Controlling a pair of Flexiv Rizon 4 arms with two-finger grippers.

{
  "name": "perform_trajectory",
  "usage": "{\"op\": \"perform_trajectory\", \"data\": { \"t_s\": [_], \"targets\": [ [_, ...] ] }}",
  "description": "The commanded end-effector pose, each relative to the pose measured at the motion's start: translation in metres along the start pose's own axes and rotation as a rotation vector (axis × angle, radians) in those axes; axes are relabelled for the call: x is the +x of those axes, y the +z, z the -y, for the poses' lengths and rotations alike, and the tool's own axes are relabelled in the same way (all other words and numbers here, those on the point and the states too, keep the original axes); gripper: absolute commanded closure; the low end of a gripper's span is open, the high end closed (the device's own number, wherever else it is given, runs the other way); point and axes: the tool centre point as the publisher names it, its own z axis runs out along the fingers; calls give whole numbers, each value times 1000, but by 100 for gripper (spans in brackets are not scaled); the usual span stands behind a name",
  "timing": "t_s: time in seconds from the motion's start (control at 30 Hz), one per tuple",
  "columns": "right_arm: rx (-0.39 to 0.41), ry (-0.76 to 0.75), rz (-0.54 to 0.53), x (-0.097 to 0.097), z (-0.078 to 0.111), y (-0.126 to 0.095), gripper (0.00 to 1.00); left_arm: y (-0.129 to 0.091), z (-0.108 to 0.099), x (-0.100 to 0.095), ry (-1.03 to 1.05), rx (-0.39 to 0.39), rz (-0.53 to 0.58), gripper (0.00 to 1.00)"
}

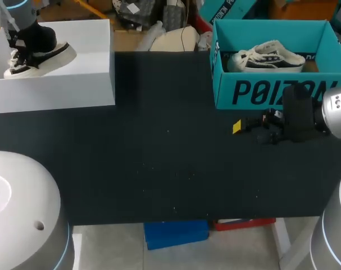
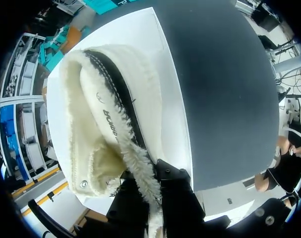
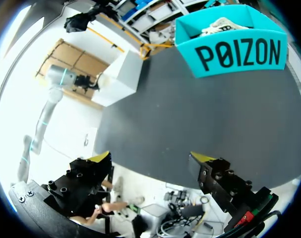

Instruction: Take the shoe out of the shoebox, open the shoe tongue, remove and reinsert the insole, then place the shoe into the shoebox

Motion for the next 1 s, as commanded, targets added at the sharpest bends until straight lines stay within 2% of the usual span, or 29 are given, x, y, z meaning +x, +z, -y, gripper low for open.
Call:
{"op": "perform_trajectory", "data": {
  "t_s": [0.03,0.17,0.23,0.27,0.5,0.7,1.0],
  "targets": [
    [0,1,2,1,0,0,0,7,8,3,-1,-18,6,100],
    [0,1,2,1,0,0,0,12,14,5,18,-60,7,100],
    [0,1,2,1,0,0,0,12,14,5,0,-48,18,100],
    [0,1,2,1,0,0,0,12,13,5,10,-74,9,100],
    [0,1,2,1,0,0,0,14,13,10,17,-88,-4,100],
    [0,1,2,1,0,0,0,13,11,15,31,-149,-10,100],
    [0,1,2,1,0,0,0,21,7,24,-53,-141,9,100]
  ]
}}
